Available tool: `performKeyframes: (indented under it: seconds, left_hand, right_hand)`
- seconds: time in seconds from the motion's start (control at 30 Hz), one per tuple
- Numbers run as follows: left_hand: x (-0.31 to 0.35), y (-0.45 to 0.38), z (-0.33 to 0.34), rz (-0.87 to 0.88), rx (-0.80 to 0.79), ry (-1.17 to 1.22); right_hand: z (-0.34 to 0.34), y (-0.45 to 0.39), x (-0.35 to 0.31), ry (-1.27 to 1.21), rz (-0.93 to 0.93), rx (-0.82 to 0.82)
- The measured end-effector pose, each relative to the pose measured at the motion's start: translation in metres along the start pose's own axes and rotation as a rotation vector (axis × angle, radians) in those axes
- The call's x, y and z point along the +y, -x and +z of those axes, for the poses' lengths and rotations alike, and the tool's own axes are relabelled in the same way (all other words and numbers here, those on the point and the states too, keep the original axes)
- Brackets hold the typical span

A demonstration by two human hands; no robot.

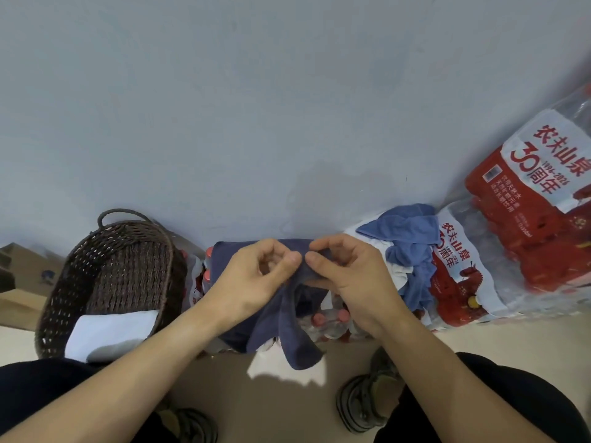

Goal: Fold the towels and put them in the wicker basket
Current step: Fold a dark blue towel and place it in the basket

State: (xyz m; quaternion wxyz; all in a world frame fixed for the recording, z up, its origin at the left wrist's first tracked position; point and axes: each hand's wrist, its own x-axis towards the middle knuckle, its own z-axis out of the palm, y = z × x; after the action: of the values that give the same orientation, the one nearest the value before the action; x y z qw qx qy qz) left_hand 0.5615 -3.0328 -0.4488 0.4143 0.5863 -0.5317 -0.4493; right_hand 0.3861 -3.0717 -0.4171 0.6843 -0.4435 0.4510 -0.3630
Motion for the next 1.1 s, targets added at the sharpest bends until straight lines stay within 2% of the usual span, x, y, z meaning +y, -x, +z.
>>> performKeyframes:
  seconds: [0.07,0.27,0.5,0.6,0.7,0.8,0.87,0.97,1.1]
  left_hand:
    - [0.001,0.004,0.004,0.028,-0.078,0.054]
    - [0.000,0.002,0.004,0.053,-0.036,0.090]
    - [0.007,0.001,0.000,0.065,-0.056,0.076]
    - [0.010,0.002,-0.001,0.056,-0.105,0.115]
    - [0.010,0.001,-0.006,0.016,-0.190,0.120]
    - [0.006,-0.003,-0.017,-0.020,-0.226,-0.004]
    - [0.004,-0.003,-0.027,-0.078,-0.269,0.023]
    - [-0.004,0.002,-0.046,-0.153,-0.434,-0.031]
    - [-0.009,0.013,-0.068,-0.250,-0.646,-0.276]
  right_hand:
    - [-0.002,0.001,-0.002,-0.057,0.042,-0.039]
    - [-0.012,-0.001,-0.011,0.123,-0.018,-0.180]
    - [-0.015,-0.003,-0.007,0.718,-0.284,-0.047]
    - [-0.013,-0.007,-0.006,0.789,-0.340,0.002]
    - [-0.013,-0.008,-0.005,0.683,-0.268,-0.022]
    - [-0.016,-0.010,-0.005,0.676,-0.211,0.031]
    - [-0.023,-0.011,-0.004,0.673,-0.144,0.046]
    - [-0.037,-0.011,0.002,0.685,-0.035,0.054]
    - [-0.056,-0.005,0.011,0.743,0.063,0.097]
